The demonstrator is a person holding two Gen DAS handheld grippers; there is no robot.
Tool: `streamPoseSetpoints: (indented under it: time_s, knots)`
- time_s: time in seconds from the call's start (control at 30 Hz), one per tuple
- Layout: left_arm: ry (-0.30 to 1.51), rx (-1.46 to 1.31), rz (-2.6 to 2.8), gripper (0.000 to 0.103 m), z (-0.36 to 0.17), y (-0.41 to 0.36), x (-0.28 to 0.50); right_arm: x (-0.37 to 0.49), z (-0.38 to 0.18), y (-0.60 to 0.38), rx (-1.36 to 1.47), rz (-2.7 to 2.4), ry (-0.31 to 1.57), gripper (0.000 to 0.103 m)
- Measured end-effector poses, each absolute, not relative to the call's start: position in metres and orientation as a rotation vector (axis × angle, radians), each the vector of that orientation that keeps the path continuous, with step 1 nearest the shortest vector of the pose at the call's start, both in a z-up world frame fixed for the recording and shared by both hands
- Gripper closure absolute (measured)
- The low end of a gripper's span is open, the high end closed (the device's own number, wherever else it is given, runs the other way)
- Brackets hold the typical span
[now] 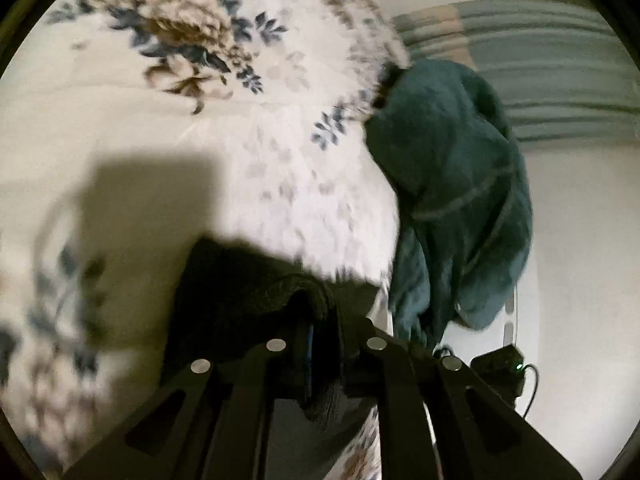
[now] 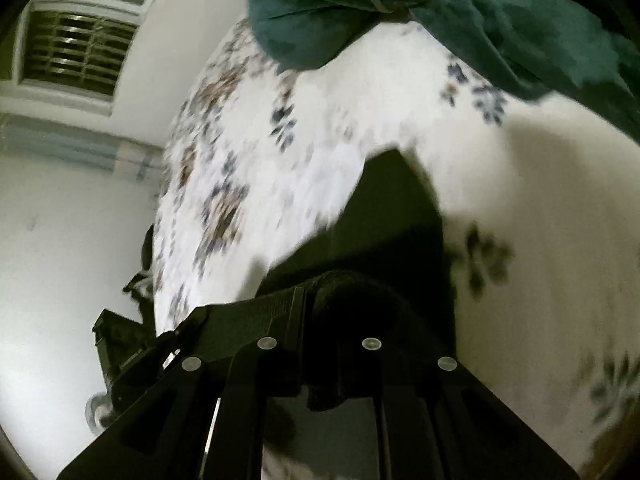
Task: Fold small clothes
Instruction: 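Fold the held hem over onto the sweater with both grippers and release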
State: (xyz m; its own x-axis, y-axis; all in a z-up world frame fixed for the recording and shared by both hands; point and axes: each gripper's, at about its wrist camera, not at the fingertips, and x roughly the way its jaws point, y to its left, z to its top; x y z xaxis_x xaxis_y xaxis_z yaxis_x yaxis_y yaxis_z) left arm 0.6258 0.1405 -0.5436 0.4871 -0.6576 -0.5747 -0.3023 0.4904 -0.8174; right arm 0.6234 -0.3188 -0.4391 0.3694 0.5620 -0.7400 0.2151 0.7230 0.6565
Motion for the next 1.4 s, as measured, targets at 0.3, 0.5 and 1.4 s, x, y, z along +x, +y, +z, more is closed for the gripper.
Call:
streamPoseSetpoints:
  time_s: [0.3,0.5,1.4]
  knots:
    - [1.028,-1.045,-0.241,0.03,-0.544,0.174,0.652,0.671,-0.442,-0.353,0.756,0.226,1.13,0.031]
    - [1.149,-0.707,-0.223,0.03,-0.543,0.143,0.581,0.629,-0.478,-0.349,0.55,0.248,1.34,0.031]
    - [0.864,-1.324,0.117,0.051,-0.621,0.09,0.443,0.675,-0.564,-0.282,0.574,0.613,1.526,0.028]
